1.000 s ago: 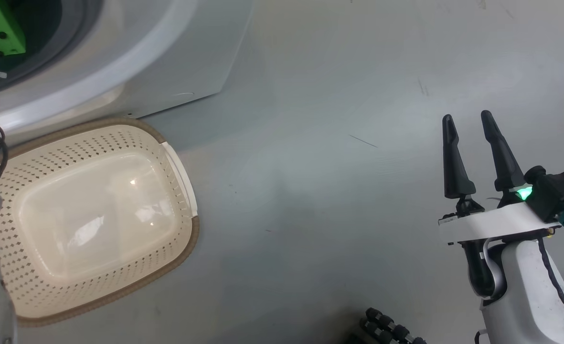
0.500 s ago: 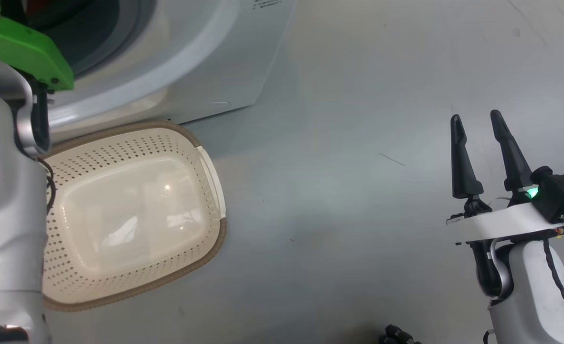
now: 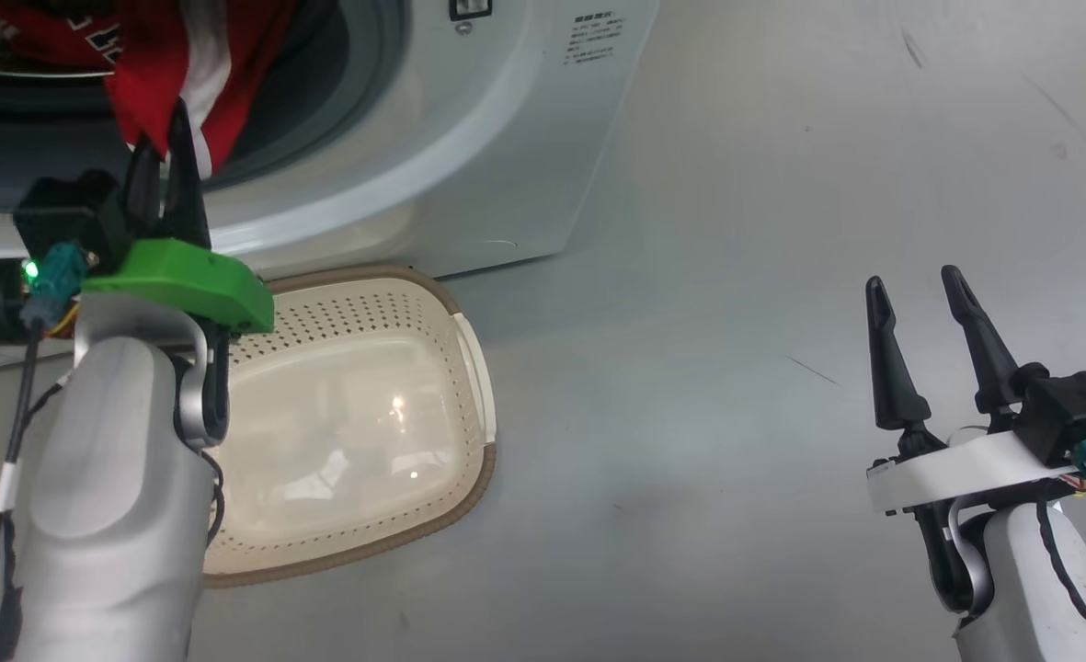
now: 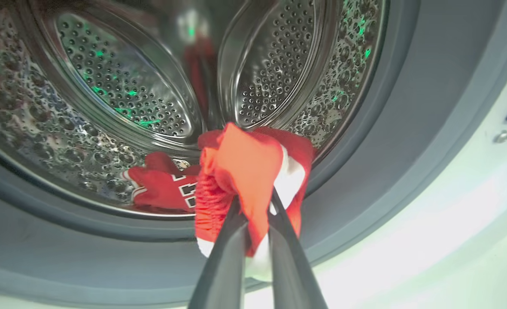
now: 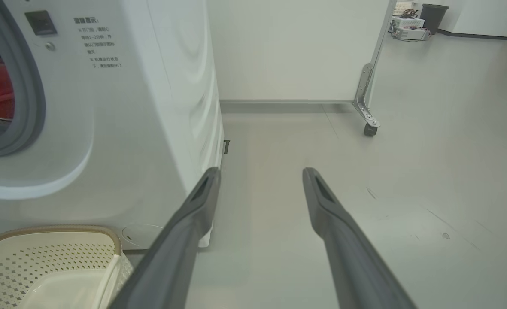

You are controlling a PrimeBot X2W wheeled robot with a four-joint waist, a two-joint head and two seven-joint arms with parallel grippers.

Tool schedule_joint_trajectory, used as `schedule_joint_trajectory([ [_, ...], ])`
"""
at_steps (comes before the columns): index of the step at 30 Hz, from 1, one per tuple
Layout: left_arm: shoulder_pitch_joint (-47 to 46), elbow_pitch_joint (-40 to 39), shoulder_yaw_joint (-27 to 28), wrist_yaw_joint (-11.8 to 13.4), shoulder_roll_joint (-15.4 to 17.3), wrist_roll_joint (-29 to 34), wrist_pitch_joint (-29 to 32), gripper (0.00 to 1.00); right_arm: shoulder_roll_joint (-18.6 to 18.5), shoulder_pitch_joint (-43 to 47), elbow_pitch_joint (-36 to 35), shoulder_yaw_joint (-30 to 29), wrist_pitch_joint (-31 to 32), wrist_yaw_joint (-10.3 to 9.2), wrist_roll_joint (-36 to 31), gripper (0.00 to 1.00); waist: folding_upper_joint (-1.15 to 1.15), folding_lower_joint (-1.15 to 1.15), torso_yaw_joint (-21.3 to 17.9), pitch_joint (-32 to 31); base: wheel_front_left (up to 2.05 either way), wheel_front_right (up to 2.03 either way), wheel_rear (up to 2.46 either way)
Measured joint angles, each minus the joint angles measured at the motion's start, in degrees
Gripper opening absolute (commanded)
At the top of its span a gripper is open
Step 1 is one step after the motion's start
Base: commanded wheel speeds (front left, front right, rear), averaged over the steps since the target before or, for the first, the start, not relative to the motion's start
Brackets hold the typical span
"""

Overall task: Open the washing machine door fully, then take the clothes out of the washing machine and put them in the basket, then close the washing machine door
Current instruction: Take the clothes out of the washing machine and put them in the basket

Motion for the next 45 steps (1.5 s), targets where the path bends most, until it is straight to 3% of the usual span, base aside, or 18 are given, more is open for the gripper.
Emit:
schedule_joint_trajectory([
  [12, 12.58, -3.96, -2.56, 0.35, -0.98, 0.00, -1.72, 0.00, -0.51, 2.36, 1.10, 1.71, 0.00, 0.44, -1.49, 1.00, 0.00, 0.00, 5.17, -7.28, 0.00, 0.00, 0.00],
  [29, 27.95, -11.37, -5.38, 1.82, -1.21, -0.98, -2.23, 0.00, -0.09, 9.59, 3.20, 2.83, 0.00, 0.38, -2.05, 1.00, 0.00, 0.00, 9.46, -18.26, 0.00, 0.00, 0.00],
  [45, 34.83, -19.06, -6.71, 2.87, -1.12, -0.94, -0.21, 0.00, 0.48, 12.44, 2.57, 4.01, 0.00, -0.19, -2.05, 1.00, 0.00, 0.00, 11.62, -23.12, 0.00, 0.00, 0.00],
])
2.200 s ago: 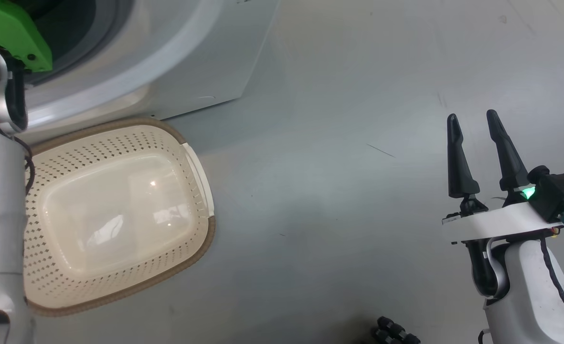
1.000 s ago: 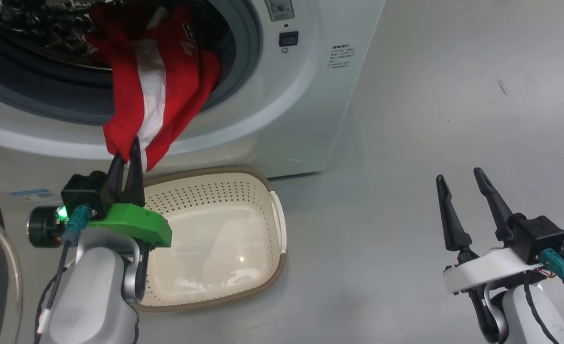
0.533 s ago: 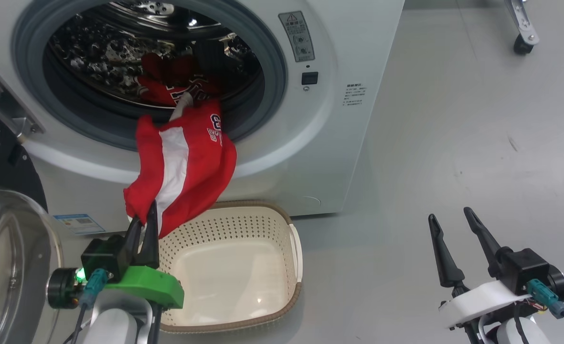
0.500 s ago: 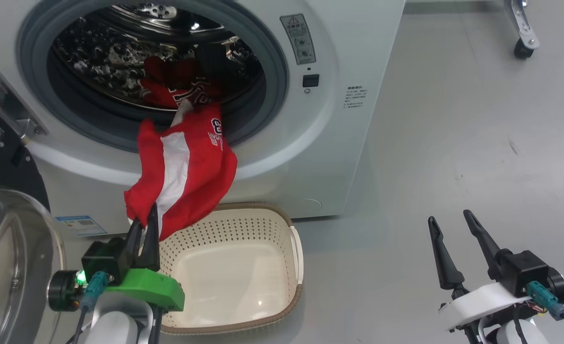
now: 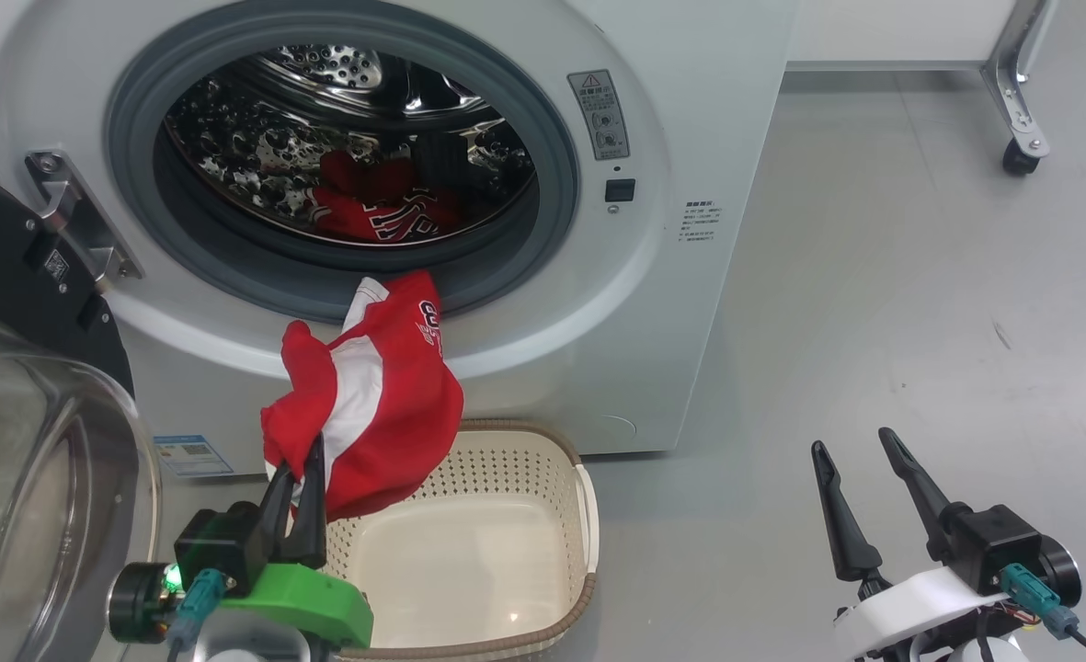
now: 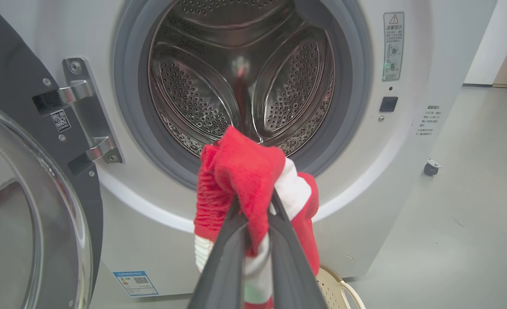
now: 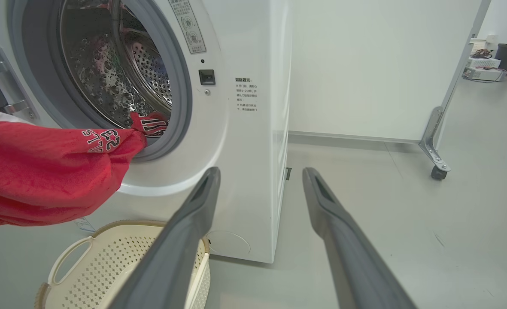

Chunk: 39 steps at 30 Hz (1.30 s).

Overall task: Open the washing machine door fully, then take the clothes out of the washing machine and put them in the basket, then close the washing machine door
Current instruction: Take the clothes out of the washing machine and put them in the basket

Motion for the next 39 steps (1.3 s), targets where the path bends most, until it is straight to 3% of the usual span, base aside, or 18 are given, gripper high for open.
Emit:
schedule_joint_trajectory([
  [11, 2.28, -0.36, -1.52, 0.01, 0.00, -0.42, 3.02, 0.00, 0.08, 0.55, -1.75, 0.49, 0.49, -0.24, 0.00, 1.00, 0.00, 0.00, -0.28, 1.62, 0.00, 0.00, 0.00],
  [24, 2.08, 6.25, -2.85, 0.45, 0.00, -0.41, 6.45, 0.00, 0.10, -0.44, -4.44, 2.34, 1.07, 0.10, -0.01, 1.00, 0.00, 0.00, -1.29, 6.42, 0.00, 0.00, 0.00],
  [39, -10.00, 17.67, -1.21, 0.75, -0.15, -0.85, 10.48, 0.00, -0.08, -5.64, -7.31, 4.52, 1.26, 0.62, 0.10, 1.00, 0.00, 0.00, -4.04, 15.46, 0.00, 0.00, 0.00],
])
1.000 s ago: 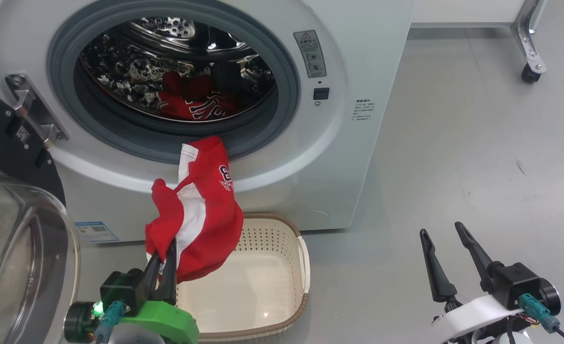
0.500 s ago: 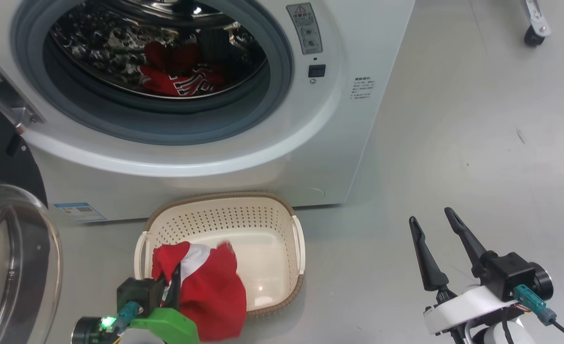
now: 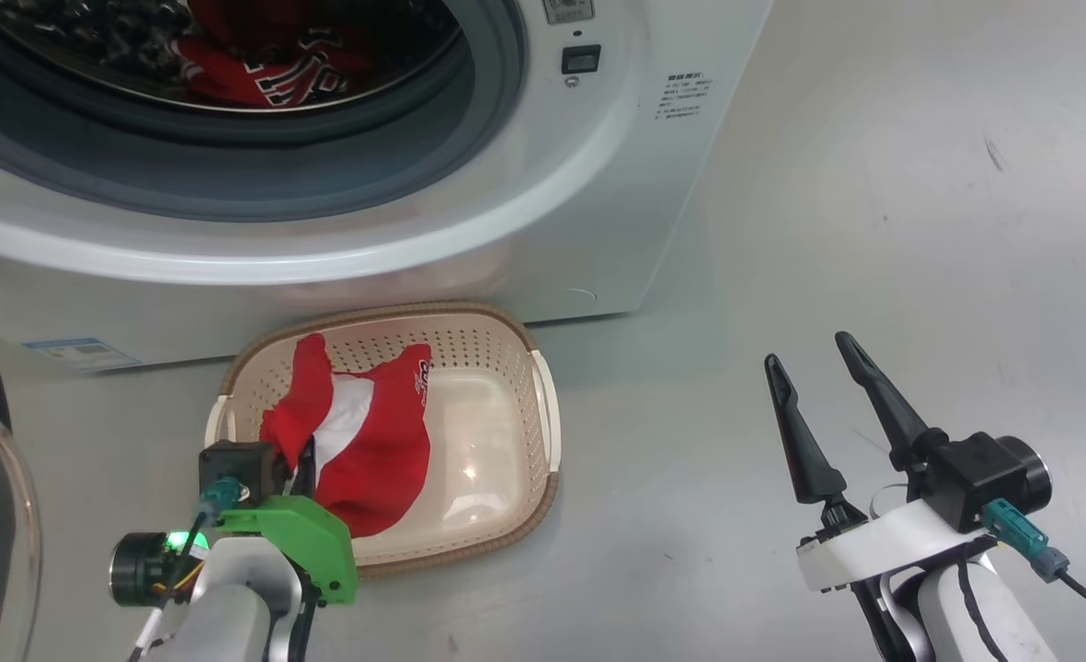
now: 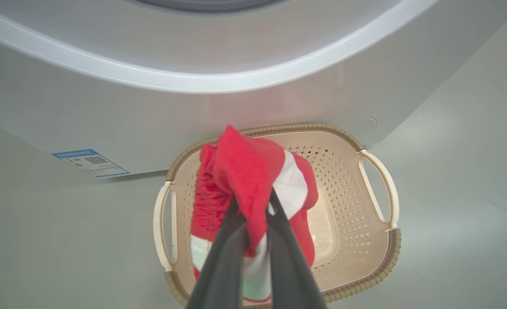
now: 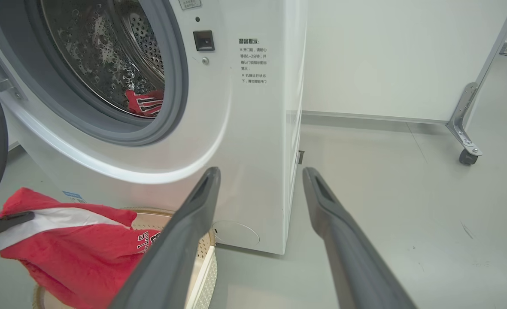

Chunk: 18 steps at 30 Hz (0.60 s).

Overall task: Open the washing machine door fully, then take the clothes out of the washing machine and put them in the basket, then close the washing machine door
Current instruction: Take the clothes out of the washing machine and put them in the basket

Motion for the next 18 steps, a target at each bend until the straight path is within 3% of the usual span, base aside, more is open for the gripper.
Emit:
schedule_joint_trajectory([
  [9, -6.16, 9.61, 1.69, 0.25, -0.14, -1.53, 2.92, 0.00, 0.01, -3.34, 0.05, 1.04, -0.01, 0.08, 0.89, 1.00, 0.00, 0.00, -3.53, 4.76, 0.00, 0.00, 0.00],
  [10, -6.84, 10.46, 1.85, 0.25, -0.16, -1.97, 2.99, 0.11, 0.01, -3.58, 0.10, 1.08, -0.01, 0.08, 1.14, 1.00, 0.00, 0.00, -3.95, 5.22, 0.00, 0.00, 0.00],
  [11, -7.54, 11.24, 2.00, 0.25, -0.18, -2.52, 3.16, 0.11, 0.02, -3.82, 0.22, 1.09, -0.01, 0.08, 1.24, 1.00, 0.00, 0.00, -4.34, 5.65, 0.00, 0.00, 0.00],
  [13, -8.84, 12.69, 2.46, 0.25, -0.22, -3.44, 3.42, 0.49, 0.02, -4.36, 0.53, 1.10, -0.02, 0.09, 1.60, 1.00, 0.00, 0.00, -5.13, 6.44, 0.00, 0.00, 0.00],
  [14, -9.37, 13.27, 2.53, 0.25, -0.22, -3.70, 3.42, 0.89, 0.03, -4.50, 0.67, 1.08, -0.03, 0.09, 1.78, 1.00, 0.00, 0.00, -5.49, 6.78, 0.00, 0.00, 0.00],
  [15, -9.99, 14.05, 2.35, 0.24, -0.22, -3.67, 3.41, 1.00, 0.04, -4.56, 0.91, 0.89, -0.11, 0.09, 1.88, 1.00, 0.00, 0.00, -5.82, 7.12, 0.00, 0.00, 0.00],
  [18, -11.33, 15.51, 2.21, 0.14, -0.34, -3.61, 2.69, 1.00, 0.03, -4.58, 1.54, 0.65, -0.25, 0.11, 2.04, 1.00, 0.00, 0.00, -6.51, 7.86, 0.00, 0.00, 0.00],
])
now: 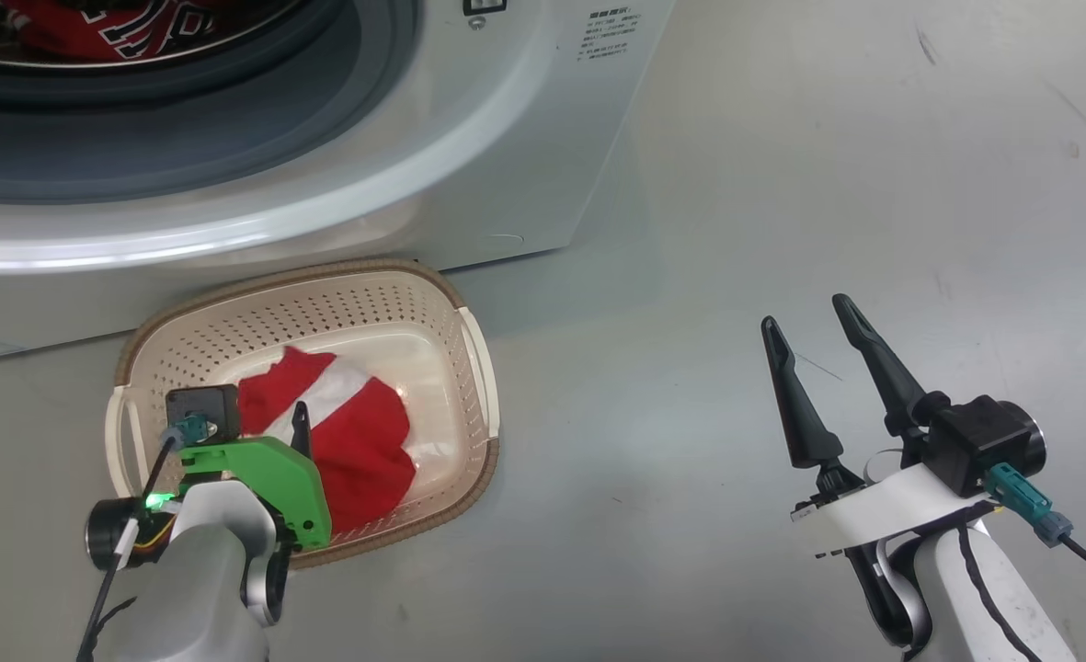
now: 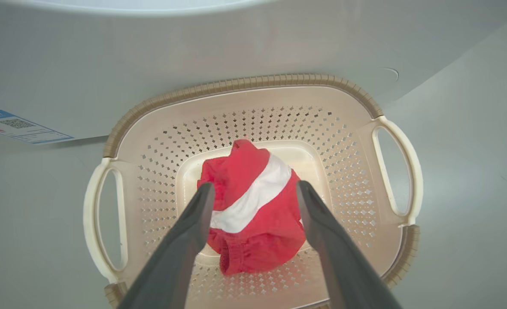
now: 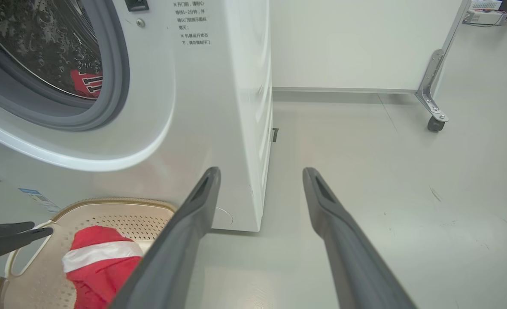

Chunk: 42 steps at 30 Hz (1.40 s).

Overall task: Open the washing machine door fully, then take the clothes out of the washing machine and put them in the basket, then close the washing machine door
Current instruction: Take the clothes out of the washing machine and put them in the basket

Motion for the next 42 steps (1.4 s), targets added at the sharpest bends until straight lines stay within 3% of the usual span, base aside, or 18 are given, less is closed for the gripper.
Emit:
schedule_joint_trajectory([
  [9, -2.59, 2.88, -0.30, -1.92, -0.10, 0.13, -5.61, 1.00, -0.15, -0.61, 1.46, -0.64, -0.02, 0.41, 0.08, 1.00, 0.00, 0.00, 0.41, -0.18, 0.00, 0.00, 0.00],
  [22, -3.19, 3.09, -0.49, -1.92, -0.23, 0.18, -14.74, 1.00, -0.36, -0.66, 3.26, -0.97, -0.09, 0.41, 0.08, 1.00, 0.00, 0.00, 1.94, -2.98, 0.00, 0.00, 0.00],
  [32, -2.50, -0.81, -1.04, -1.81, -0.34, 0.34, -15.75, 1.00, -1.45, -0.30, 4.32, -3.07, -0.10, 0.27, 0.07, 1.00, 0.00, 0.00, 3.63, -6.61, 0.00, 0.00, 0.00],
  [42, 2.31, -9.32, -0.15, -0.48, -0.34, 3.05, -15.92, 1.00, -2.31, 1.98, 5.38, -4.55, -0.53, -1.15, -0.02, 1.00, 0.00, 0.00, 6.00, -11.13, 0.00, 0.00, 0.00],
])
